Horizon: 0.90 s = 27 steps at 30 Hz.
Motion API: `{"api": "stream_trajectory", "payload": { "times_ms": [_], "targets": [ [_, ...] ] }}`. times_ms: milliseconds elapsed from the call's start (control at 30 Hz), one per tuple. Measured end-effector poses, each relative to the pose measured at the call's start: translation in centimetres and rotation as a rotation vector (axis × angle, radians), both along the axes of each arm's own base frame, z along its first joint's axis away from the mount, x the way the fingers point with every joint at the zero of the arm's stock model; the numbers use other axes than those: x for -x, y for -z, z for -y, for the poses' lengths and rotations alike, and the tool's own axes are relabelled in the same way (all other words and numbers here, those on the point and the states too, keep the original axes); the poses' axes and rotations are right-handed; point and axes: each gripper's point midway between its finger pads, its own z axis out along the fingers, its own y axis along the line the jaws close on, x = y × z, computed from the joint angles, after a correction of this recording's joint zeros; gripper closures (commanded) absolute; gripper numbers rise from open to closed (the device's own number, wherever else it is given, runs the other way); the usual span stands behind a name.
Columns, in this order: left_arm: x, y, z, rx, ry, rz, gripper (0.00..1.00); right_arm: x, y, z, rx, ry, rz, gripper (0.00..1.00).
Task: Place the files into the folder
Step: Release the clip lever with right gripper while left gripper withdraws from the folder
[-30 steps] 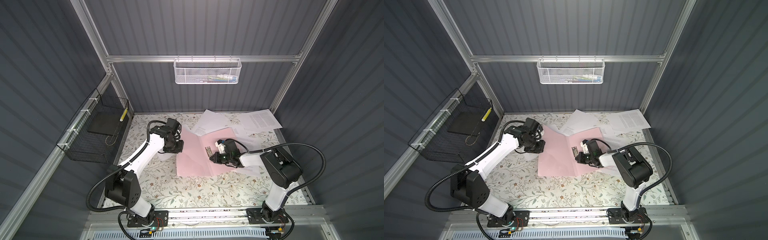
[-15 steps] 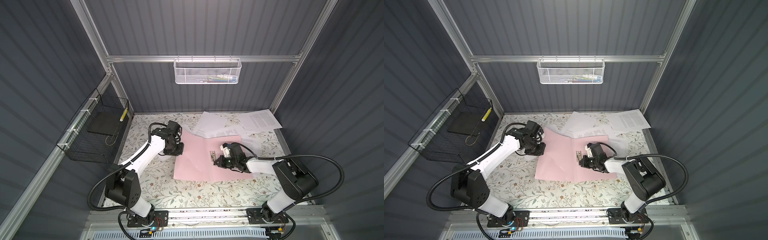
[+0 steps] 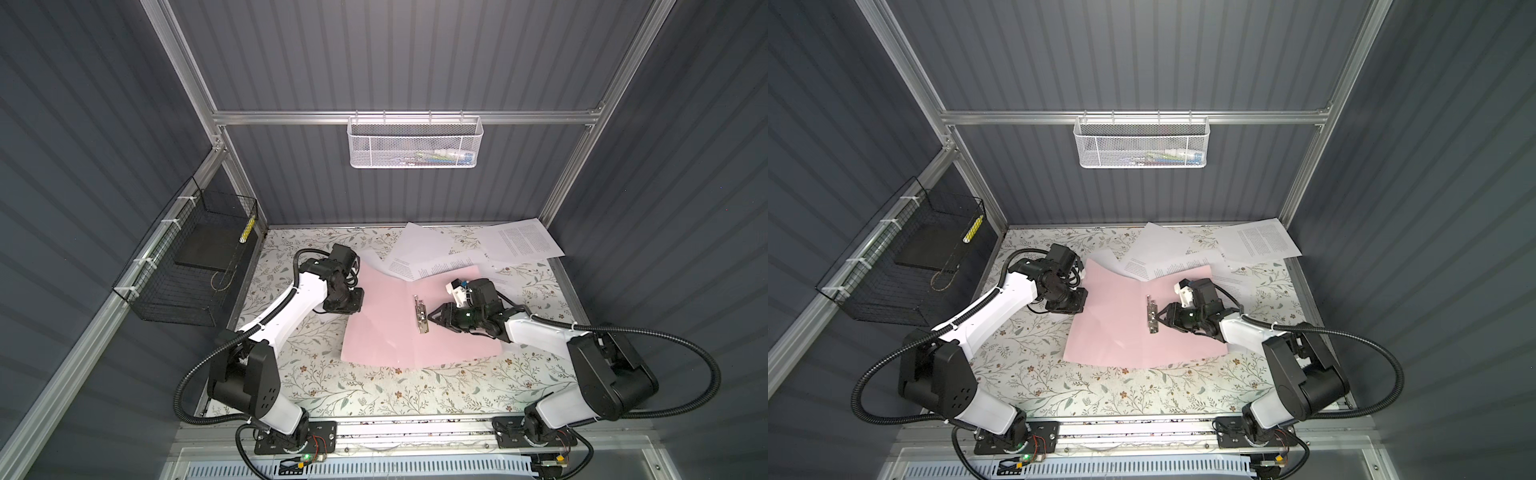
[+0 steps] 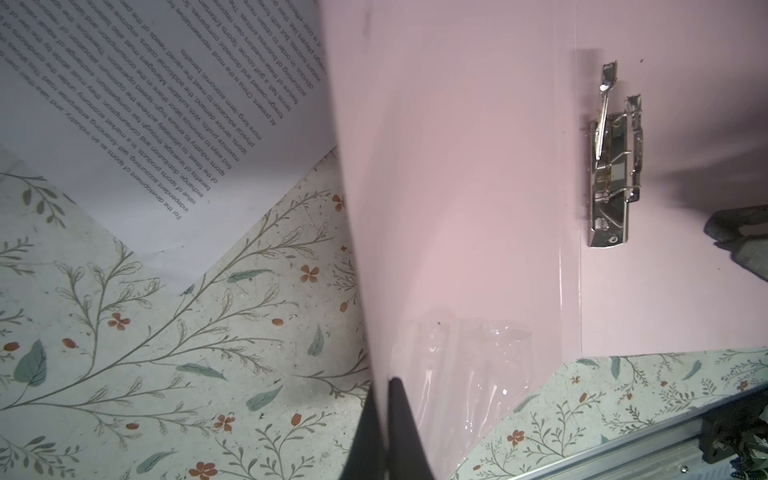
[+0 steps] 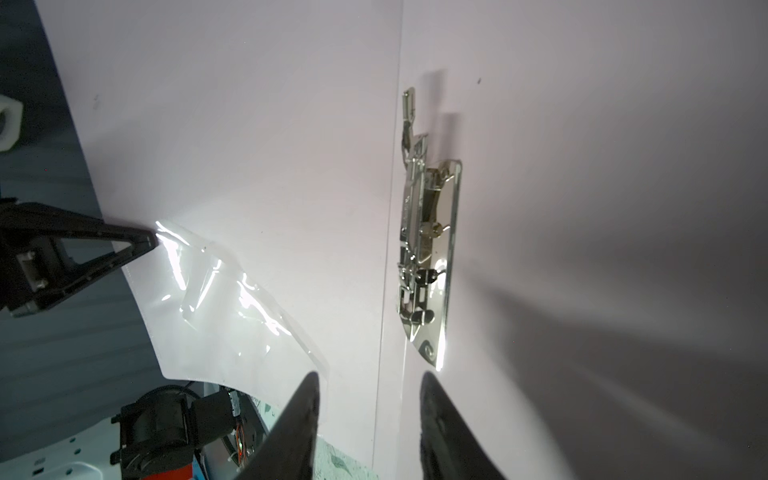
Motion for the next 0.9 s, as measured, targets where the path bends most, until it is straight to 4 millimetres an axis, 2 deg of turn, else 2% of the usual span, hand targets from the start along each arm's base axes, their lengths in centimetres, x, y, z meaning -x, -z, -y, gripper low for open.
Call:
{"api": "stream_trajectory", "payload": {
  "times_ms": [100, 300, 333, 400, 433, 567, 633, 800, 900],
  "targets": [
    [0.0, 0.0, 0.1, 0.006, 0.005, -0.001, 1.00, 0.1, 0.0, 0.1, 0.009, -0.012, 0.009, 0.64],
    [0.4, 0.3, 0.9, 0.056, 0.023, -0.019, 1.00, 1.0, 2.0, 0.7, 0.045, -0.012, -0.029, 0.63],
    [0.3, 0.2, 1.1, 0.065, 0.024, -0.016, 0.89, 1.1, 2.4, 0.9, 0.054, -0.007, -0.035, 0.62],
    [0.2, 0.2, 1.1, 0.064, 0.019, -0.009, 0.78, 1.4, 3.2, 1.3, 0.073, 0.007, -0.046, 0.48],
    [0.0, 0.3, 0.9, 0.054, 0.004, -0.005, 0.66, 1.6, 3.6, 1.7, 0.085, 0.016, -0.050, 0.45],
    [-1.0, 0.1, -1.5, -0.060, -0.088, 0.057, 0.32, 2.2, 4.8, 3.5, 0.128, 0.084, -0.055, 0.31],
    [-1.5, -0.8, -2.8, -0.097, -0.151, 0.105, 0.23, 2.3, 4.7, 4.3, 0.141, 0.108, -0.039, 0.27],
    [-2.5, -4.6, -6.4, -0.077, -0.322, 0.225, 0.08, 1.7, 3.7, 5.3, 0.158, 0.146, 0.015, 0.16],
    [-3.4, -5.2, -8.5, -0.027, -0.421, 0.224, 0.03, 1.6, 3.3, 5.4, 0.159, 0.148, 0.024, 0.13]
  ]
}}
